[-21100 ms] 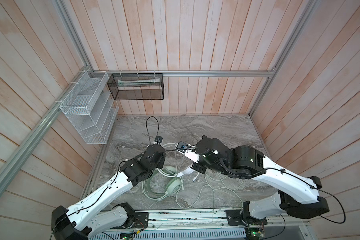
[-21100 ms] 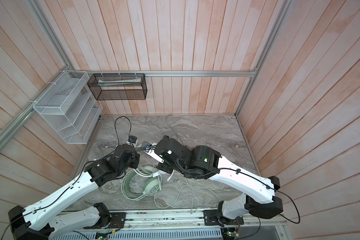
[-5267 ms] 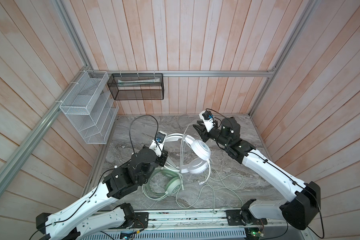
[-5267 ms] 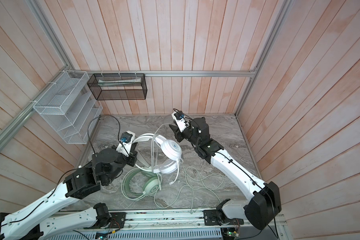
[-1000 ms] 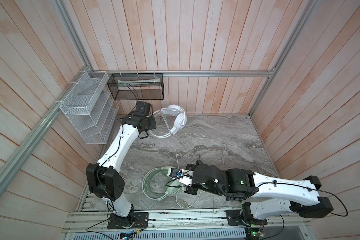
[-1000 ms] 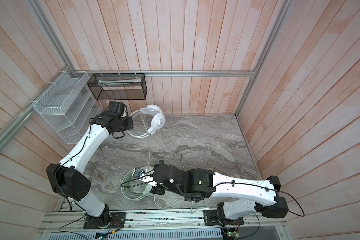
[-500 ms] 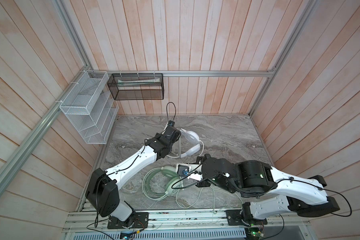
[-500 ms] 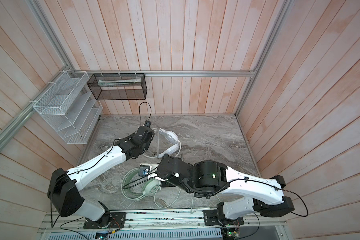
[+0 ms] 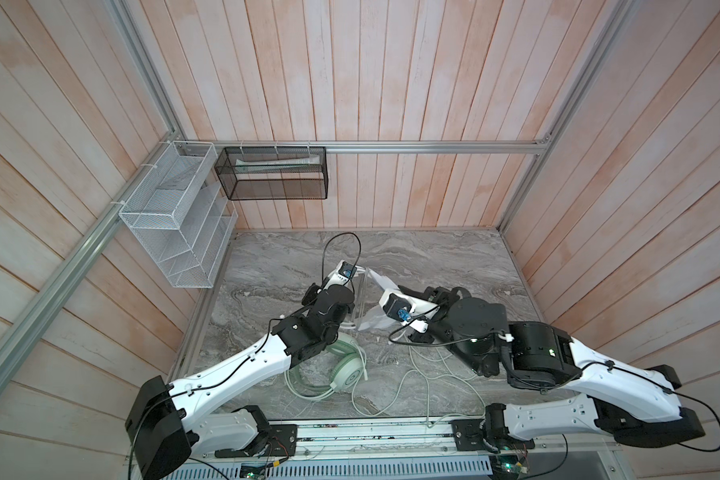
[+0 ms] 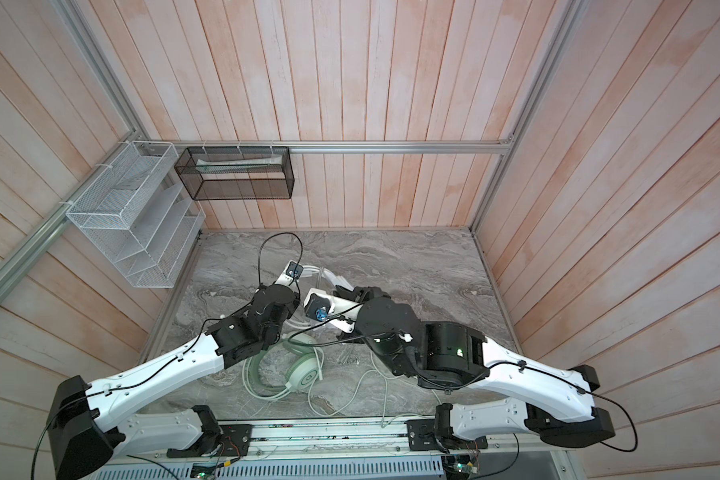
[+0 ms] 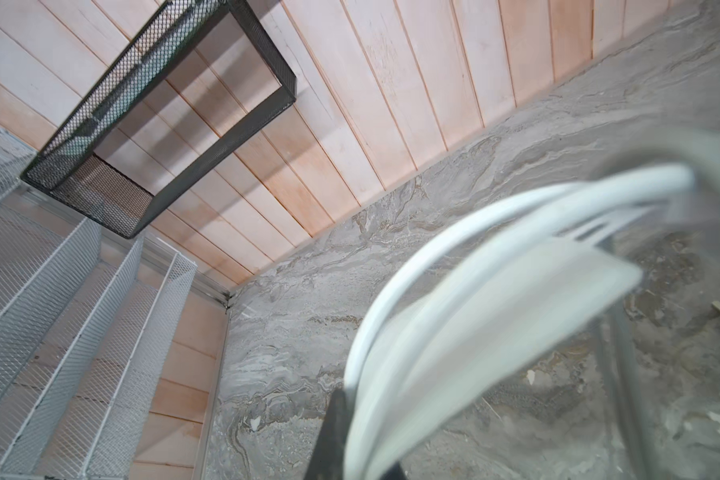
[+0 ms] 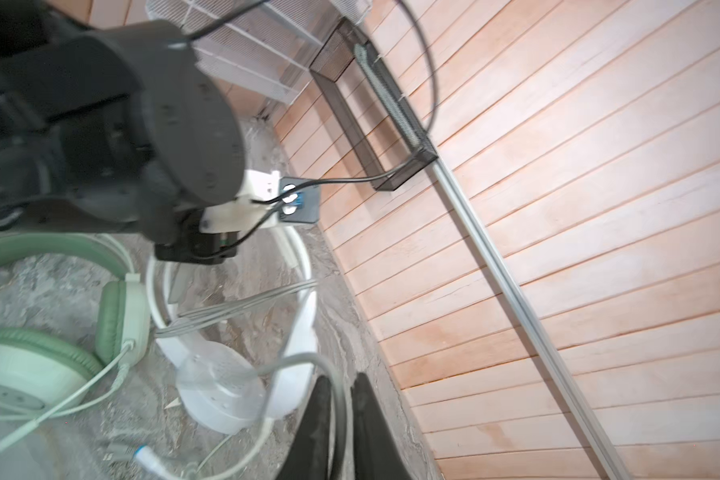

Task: Wrap the headphones
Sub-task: 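Lower the headset with the left gripper while the right gripper brings cable up over it, then raise the headset with the left gripper while the right gripper pulls cable down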

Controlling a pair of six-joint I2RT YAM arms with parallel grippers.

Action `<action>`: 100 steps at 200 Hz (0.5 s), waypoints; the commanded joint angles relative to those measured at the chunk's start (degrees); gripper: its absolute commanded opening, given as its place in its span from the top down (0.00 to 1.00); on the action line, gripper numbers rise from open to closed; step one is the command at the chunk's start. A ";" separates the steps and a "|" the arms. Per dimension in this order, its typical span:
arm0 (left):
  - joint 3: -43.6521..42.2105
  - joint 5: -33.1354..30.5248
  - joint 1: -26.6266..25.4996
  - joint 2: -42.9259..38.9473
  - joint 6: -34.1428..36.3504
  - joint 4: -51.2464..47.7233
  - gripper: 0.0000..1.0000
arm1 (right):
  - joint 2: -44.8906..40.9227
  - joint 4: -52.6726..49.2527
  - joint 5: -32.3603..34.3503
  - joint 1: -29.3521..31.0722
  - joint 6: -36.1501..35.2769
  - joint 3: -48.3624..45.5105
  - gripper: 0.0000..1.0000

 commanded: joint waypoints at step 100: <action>6.70 -2.41 -2.67 -4.98 -6.63 -4.62 1.00 | -5.38 16.40 -8.69 -8.10 10.82 -12.86 0.58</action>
